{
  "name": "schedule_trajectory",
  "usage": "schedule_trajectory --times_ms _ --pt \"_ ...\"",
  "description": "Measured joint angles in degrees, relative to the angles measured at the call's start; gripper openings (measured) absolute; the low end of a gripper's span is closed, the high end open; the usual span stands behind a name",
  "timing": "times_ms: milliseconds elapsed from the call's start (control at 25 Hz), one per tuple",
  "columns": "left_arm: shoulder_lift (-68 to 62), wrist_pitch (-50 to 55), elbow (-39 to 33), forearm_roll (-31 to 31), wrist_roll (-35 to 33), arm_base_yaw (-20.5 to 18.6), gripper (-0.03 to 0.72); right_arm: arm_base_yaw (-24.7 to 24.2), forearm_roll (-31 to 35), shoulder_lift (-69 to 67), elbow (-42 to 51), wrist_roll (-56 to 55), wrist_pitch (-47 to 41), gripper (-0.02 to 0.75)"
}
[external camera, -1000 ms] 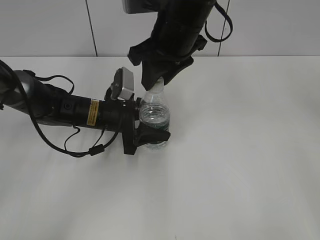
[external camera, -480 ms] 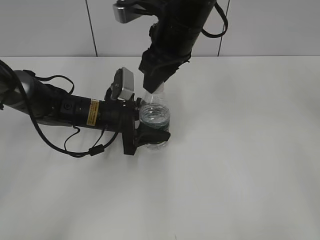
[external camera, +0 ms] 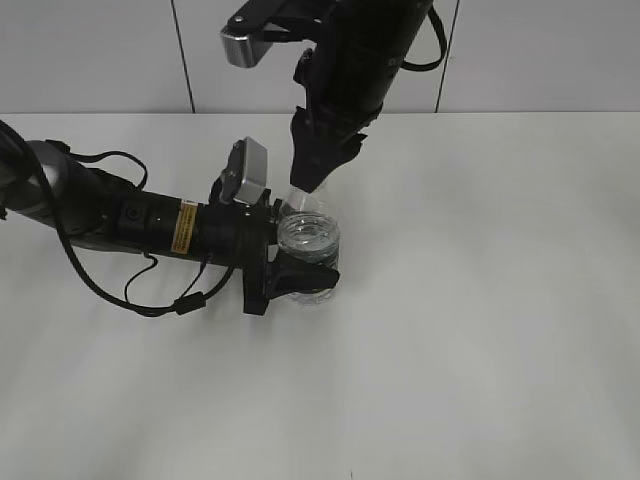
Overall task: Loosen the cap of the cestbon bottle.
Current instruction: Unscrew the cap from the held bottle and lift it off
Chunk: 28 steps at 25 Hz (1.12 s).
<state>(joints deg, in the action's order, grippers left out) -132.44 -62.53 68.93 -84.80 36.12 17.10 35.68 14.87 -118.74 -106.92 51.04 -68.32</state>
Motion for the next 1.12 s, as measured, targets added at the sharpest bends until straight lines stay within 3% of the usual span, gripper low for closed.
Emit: schedule_trajectory --times_ms 760,1120 --pt "-0.03 -0.41 0.00 -0.70 0.06 0.00 0.412 0.00 0.11 0.00 0.00 27.15 -0.28 0.302" --pt "-0.03 -0.46 0.00 -0.76 -0.04 0.00 0.412 0.00 0.06 0.00 0.00 30.62 -0.35 0.302"
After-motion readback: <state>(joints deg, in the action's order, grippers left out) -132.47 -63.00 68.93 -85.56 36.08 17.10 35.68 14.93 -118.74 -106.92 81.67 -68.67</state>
